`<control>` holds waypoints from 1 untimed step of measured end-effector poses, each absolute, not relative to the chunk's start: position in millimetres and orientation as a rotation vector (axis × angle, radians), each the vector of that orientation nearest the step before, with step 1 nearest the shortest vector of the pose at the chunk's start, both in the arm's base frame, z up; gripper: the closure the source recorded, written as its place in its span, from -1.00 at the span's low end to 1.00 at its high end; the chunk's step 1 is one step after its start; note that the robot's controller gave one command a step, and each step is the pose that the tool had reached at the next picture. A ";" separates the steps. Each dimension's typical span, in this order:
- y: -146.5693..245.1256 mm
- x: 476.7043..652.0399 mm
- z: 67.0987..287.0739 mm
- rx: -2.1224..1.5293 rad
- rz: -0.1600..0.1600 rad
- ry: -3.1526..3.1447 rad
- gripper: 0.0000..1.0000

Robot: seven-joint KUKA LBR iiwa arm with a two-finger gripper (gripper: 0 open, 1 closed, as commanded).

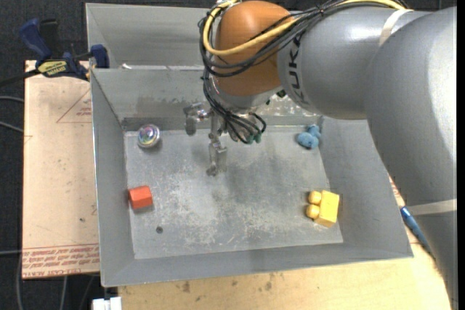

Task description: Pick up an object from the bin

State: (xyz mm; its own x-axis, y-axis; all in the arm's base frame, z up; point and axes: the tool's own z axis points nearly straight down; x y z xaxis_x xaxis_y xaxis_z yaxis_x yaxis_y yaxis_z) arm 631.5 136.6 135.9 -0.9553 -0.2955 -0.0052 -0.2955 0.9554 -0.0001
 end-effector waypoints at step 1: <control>203.5 627.2 85.2 -0.419 0.007 3.114 -1.00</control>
Offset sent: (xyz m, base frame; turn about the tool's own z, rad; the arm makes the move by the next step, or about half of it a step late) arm -0.0030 0.0616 -0.0478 0.0385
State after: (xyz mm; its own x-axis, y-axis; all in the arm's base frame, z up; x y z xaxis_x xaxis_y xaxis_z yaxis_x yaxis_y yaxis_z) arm 627.2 203.5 85.2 -0.9645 -0.2641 -0.0006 -0.2641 0.9645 0.0041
